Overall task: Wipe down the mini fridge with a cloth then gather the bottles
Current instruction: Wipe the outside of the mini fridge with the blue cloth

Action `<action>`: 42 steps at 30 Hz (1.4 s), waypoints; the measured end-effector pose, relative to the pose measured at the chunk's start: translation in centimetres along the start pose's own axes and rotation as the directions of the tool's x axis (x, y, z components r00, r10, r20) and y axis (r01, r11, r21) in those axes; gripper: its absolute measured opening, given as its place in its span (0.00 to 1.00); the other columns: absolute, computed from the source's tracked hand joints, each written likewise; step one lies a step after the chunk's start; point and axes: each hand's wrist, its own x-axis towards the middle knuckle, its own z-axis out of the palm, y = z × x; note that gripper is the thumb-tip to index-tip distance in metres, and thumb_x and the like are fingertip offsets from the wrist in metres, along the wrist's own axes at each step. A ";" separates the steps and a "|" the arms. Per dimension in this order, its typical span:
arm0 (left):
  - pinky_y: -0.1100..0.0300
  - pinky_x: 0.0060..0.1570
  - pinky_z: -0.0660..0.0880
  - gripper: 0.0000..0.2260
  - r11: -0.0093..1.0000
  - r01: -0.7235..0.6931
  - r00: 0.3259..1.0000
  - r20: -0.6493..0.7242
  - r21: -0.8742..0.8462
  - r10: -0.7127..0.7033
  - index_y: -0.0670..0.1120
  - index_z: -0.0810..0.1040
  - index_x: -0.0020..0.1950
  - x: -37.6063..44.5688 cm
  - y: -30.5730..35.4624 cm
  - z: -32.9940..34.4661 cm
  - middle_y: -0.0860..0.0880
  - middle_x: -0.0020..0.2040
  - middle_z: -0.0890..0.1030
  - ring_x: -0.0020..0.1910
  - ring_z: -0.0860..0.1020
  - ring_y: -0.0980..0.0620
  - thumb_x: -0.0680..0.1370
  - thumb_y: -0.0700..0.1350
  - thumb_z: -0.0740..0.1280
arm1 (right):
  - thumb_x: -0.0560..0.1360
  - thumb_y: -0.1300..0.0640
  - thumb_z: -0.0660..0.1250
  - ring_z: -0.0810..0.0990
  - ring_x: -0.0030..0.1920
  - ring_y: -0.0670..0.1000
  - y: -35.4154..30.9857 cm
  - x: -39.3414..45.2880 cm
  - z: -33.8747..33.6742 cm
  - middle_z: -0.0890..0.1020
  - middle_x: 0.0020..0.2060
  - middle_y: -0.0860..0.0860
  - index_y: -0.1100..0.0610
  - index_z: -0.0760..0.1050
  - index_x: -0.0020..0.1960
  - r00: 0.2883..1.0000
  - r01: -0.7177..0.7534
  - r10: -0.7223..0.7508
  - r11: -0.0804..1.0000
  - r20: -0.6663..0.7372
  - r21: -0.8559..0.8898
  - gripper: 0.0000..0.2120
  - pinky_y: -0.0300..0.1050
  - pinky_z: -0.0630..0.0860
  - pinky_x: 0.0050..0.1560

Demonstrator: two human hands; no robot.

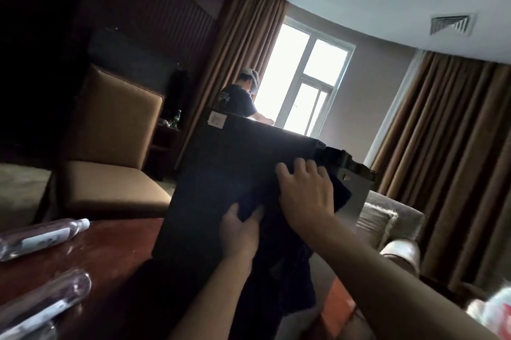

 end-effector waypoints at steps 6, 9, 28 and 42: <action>0.53 0.67 0.69 0.29 0.997 -0.061 0.998 0.001 0.035 0.061 0.48 0.67 0.73 0.3 1.6 0.5 0.51 0.70 0.71 0.67 0.72 0.48 0.75 0.50 0.71 | 0.71 0.53 0.71 0.73 0.55 0.56 0.6 -0.3 0.3 0.74 0.56 0.55 0.53 0.66 0.63 1.000 0.009 -0.010 0.999 -0.010 -0.039 0.24 0.49 0.69 0.55; 0.50 0.64 0.73 0.29 0.994 -0.101 0.995 0.018 0.038 0.100 0.50 0.70 0.71 1.2 1.4 0.7 0.50 0.67 0.75 0.63 0.76 0.50 0.71 0.53 0.73 | 0.61 0.55 0.78 0.76 0.43 0.58 0.4 -0.1 1.6 0.77 0.43 0.57 0.56 0.74 0.53 0.997 -0.025 0.020 0.998 -0.080 -0.057 0.23 0.51 0.73 0.43; 0.63 0.58 0.71 0.16 0.899 -0.425 0.830 -0.354 0.100 0.432 0.46 0.75 0.64 14.3 3.9 2.1 0.51 0.60 0.78 0.57 0.75 0.57 0.77 0.44 0.68 | 0.69 0.60 0.66 0.73 0.40 0.59 -5.0 14.2 6.6 0.75 0.40 0.59 0.60 0.73 0.47 0.885 0.085 -0.063 0.996 -0.461 0.028 0.08 0.52 0.69 0.43; 0.48 0.58 0.75 0.13 0.923 -0.348 0.879 -0.286 0.164 0.382 0.49 0.79 0.58 18.6 6.2 0.6 0.48 0.55 0.81 0.53 0.79 0.48 0.76 0.50 0.66 | 0.77 0.54 0.61 0.72 0.56 0.60 -5.6 19.0 4.6 0.76 0.54 0.59 0.57 0.75 0.57 0.945 0.164 -0.155 0.986 -0.287 0.007 0.11 0.54 0.66 0.54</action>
